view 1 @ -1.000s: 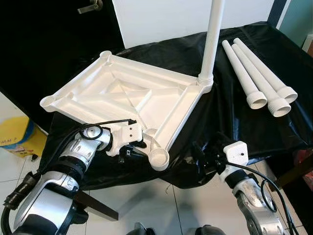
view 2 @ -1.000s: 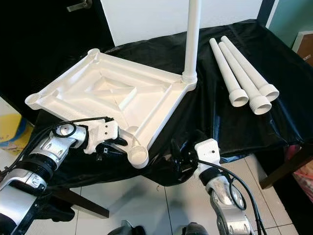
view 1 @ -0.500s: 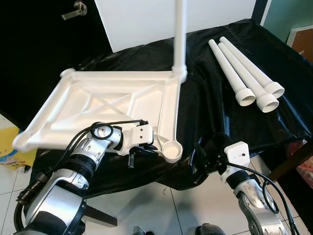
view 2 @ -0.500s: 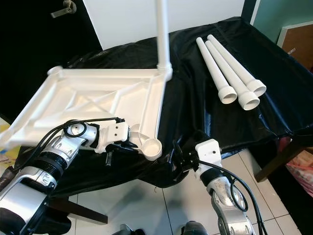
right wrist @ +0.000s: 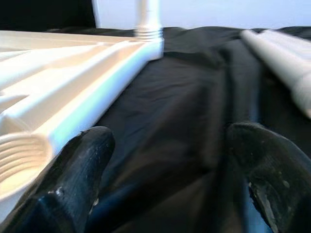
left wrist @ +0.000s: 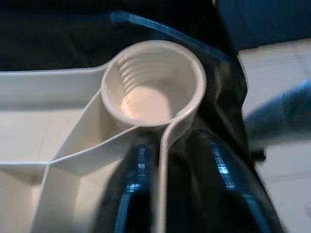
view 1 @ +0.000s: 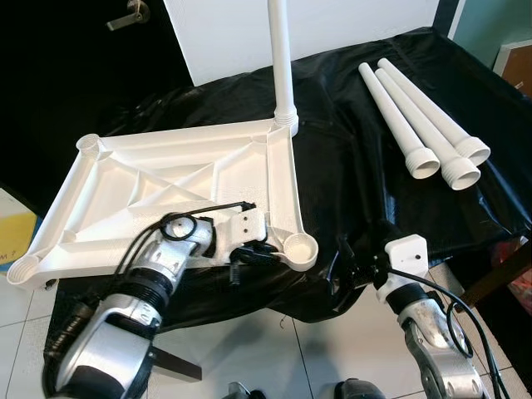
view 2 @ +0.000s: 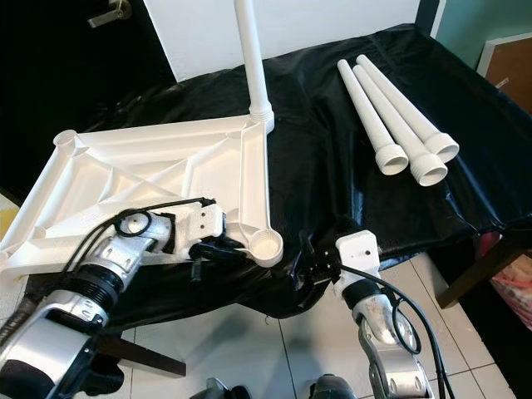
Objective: Building children table
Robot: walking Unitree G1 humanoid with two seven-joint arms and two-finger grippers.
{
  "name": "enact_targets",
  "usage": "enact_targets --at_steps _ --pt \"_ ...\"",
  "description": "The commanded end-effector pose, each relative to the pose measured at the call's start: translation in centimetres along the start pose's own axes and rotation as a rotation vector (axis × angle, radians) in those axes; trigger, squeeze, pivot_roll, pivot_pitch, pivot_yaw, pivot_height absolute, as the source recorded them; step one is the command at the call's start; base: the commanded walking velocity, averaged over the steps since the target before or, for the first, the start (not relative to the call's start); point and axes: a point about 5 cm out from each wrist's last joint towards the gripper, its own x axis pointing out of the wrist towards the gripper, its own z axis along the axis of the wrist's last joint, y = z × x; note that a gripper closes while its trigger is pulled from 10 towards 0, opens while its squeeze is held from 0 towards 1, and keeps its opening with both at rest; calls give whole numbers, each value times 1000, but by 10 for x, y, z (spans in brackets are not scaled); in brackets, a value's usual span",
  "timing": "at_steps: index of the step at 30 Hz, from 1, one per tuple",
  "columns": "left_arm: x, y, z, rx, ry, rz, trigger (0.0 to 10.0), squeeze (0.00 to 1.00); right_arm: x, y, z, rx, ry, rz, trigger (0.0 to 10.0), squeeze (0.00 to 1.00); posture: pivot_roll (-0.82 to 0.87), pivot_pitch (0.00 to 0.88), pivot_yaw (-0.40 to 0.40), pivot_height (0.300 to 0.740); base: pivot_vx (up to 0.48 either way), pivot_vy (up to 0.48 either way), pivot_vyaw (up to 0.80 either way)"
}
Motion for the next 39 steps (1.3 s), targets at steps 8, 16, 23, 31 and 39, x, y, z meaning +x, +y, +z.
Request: enact_targets --at_steps 8,16,23,31,39 --pt "2 13 37 -20 -211 330 10000 0 17 -19 0 6 11 -188 10000 0 -194 96 124 740 0 0 0" --pt "-14 22 62 -57 -350 441 10000 0 41 -39 1 89 34 -394 10000 0 -173 89 115 740 0 0 0" --pt "-21 23 83 -159 -505 541 10000 0 58 -56 3 100 29 -483 10000 0 -163 90 110 740 0 0 0" --pt "-10 12 95 -152 -523 563 10000 0 74 -70 3 162 36 -488 10000 0 -155 97 103 740 0 0 0" --pt "-4 -2 114 -156 -571 524 10000 0 87 -69 -1 298 30 -447 10000 0 -125 109 98 740 0 0 0"
